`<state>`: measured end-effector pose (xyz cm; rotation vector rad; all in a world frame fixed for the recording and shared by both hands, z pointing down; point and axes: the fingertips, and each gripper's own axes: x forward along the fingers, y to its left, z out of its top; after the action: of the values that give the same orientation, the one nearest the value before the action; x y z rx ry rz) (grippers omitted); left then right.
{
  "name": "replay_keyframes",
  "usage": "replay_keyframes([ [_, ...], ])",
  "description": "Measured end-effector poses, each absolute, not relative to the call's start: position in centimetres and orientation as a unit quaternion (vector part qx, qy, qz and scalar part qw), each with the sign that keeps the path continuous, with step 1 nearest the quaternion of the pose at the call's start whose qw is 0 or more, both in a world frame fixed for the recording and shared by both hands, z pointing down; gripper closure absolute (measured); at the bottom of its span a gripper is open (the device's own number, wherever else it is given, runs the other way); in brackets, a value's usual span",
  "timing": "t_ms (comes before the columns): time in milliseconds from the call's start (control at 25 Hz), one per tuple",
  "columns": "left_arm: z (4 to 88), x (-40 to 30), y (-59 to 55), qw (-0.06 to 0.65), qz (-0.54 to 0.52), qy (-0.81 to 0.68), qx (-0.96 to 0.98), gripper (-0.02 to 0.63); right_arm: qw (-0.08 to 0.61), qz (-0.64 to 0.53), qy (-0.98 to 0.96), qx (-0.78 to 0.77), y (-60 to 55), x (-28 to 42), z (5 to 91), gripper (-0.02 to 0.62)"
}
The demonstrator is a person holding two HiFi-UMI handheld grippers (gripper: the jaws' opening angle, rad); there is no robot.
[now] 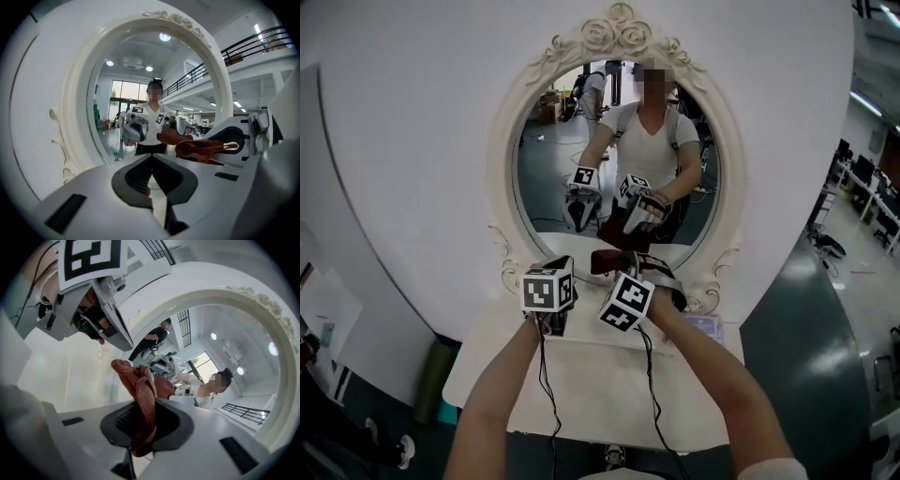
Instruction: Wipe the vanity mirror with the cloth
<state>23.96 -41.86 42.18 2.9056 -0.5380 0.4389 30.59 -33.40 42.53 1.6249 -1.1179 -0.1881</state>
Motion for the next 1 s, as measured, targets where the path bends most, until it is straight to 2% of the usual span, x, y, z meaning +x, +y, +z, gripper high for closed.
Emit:
replay_keyframes([
  [200,33.1,25.3,-41.2,0.04,0.08,-0.184,0.979,0.595,0.535,-0.164,-0.416,0.717,-31.9,31.5,32.2,0.535],
  [560,21.3,28.0,-38.0,-0.025,0.015,-0.166,0.986,0.595,0.561,-0.293,-0.292,0.716,-28.8,32.5,17.9,0.535],
  [760,15.4,29.3,-36.9,-0.036,-0.021,-0.163,0.986,0.595,0.568,-0.334,-0.238,0.714,-28.1,32.7,11.9,0.535],
  [1000,12.8,30.2,-34.7,-0.07,-0.026,-0.149,0.986,0.595,0.586,-0.366,-0.188,0.697,-27.6,33.3,8.8,0.535],
])
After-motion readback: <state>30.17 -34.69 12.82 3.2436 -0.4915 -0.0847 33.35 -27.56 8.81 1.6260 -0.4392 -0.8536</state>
